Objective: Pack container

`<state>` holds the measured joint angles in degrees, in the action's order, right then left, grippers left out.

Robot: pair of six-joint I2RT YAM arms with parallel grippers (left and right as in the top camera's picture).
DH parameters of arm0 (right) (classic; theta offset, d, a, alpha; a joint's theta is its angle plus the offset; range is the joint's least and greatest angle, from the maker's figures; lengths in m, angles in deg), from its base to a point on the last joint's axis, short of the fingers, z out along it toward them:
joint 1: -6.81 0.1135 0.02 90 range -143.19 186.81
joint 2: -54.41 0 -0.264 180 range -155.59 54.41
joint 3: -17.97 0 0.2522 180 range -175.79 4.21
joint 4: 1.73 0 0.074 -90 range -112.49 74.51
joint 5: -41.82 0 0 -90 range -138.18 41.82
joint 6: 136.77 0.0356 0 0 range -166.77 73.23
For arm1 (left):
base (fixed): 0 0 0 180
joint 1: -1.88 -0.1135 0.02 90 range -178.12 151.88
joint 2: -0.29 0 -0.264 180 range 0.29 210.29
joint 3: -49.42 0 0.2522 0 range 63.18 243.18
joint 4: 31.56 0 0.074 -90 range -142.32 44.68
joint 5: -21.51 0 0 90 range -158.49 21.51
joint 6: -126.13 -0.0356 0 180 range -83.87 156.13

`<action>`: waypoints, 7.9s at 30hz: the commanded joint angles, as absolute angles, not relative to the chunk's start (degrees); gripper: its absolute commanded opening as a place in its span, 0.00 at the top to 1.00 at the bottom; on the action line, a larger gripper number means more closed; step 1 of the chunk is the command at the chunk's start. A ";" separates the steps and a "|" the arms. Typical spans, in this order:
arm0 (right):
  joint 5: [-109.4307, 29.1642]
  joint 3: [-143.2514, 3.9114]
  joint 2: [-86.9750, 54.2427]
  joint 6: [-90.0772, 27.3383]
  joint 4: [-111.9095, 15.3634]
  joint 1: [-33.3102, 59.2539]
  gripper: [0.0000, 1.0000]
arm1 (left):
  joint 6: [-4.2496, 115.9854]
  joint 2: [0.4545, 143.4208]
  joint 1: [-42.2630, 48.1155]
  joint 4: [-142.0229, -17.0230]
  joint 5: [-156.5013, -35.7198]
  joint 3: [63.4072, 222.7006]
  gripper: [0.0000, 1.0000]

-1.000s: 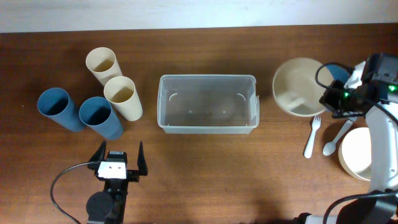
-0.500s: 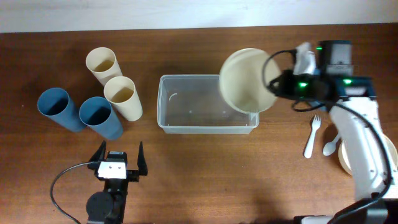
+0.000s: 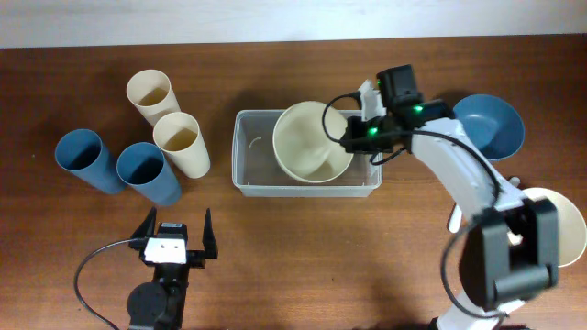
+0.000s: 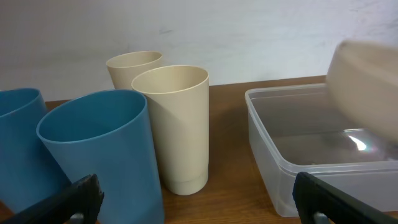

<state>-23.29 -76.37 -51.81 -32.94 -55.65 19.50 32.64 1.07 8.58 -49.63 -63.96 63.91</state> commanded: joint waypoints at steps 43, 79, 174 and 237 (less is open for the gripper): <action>-23.38 -84.13 -52.77 -37.21 -61.73 25.77 0.64 | 31.95 0.59 8.36 -49.68 -63.72 63.69 0.00; -41.15 -84.11 -60.42 -35.61 -62.25 31.87 0.56 | 31.95 0.59 8.36 -49.68 -63.72 63.69 0.00; -50.02 -78.88 -60.38 -16.29 -62.05 -16.83 0.04 | 31.95 0.59 8.36 -49.68 -63.72 63.69 0.00; -45.61 -76.19 -57.91 -16.29 -75.43 -30.99 0.65 | 31.95 0.59 8.36 -49.68 -63.72 63.69 0.00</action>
